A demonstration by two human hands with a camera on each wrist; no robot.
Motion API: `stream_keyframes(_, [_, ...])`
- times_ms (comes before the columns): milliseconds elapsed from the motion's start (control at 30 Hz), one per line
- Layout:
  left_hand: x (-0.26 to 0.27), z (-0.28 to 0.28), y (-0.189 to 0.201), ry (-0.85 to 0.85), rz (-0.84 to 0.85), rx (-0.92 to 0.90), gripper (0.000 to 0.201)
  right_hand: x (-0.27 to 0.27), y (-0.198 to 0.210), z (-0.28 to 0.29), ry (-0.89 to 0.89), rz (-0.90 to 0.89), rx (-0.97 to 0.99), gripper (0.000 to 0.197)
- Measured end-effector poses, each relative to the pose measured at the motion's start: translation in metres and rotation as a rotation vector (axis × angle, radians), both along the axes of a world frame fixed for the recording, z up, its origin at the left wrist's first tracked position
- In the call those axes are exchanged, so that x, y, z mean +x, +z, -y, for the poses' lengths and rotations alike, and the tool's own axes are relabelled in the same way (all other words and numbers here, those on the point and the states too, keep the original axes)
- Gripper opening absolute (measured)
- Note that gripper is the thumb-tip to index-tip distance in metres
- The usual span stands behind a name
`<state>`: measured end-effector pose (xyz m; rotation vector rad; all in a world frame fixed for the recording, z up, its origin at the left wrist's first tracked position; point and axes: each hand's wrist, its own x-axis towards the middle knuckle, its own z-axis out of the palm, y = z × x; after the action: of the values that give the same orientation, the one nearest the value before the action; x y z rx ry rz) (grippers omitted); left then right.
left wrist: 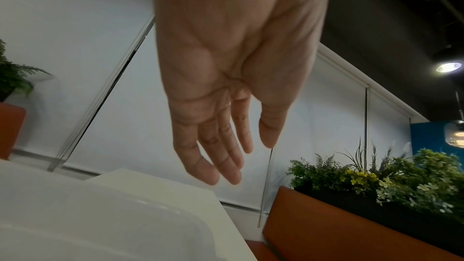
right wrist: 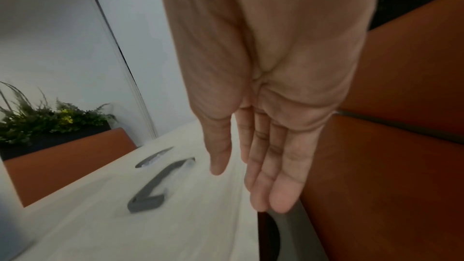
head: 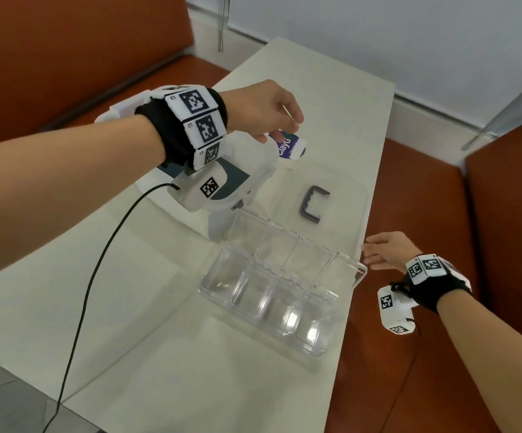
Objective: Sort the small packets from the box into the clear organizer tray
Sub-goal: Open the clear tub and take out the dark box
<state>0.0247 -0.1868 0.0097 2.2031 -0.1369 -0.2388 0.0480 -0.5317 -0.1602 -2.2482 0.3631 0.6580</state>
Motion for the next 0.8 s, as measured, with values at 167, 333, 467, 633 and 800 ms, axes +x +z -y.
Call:
stream_keyframes(167, [-0.012, -0.030, 0.012, 0.006, 0.074, 0.068, 0.026, 0.004, 0.071, -0.007, 0.082, 0.286, -0.109, 0.023])
stream_keyframes(333, [-0.011, -0.090, 0.020, 0.115, 0.157, 0.322, 0.035, -0.026, 0.142, -0.079, 0.208, 0.432, 0.063, 0.015])
stream_keyframes(467, [-0.006, -0.149, 0.002, 0.243, 0.148, 0.573, 0.050, -0.056, 0.153, -0.169, 0.235, 0.409, 0.192, 0.024])
stream_keyframes(633, [-0.010, -0.209, -0.029, 0.327, -0.003, 0.680, 0.062, -0.080, 0.131, -0.261, 0.270, 0.315, -0.006, 0.040])
stream_keyframes(800, [-0.013, -0.241, -0.049, 0.299, -0.097, 0.506, 0.034, -0.082, 0.121, -0.293, 0.315, 0.383, -0.370, 0.041])
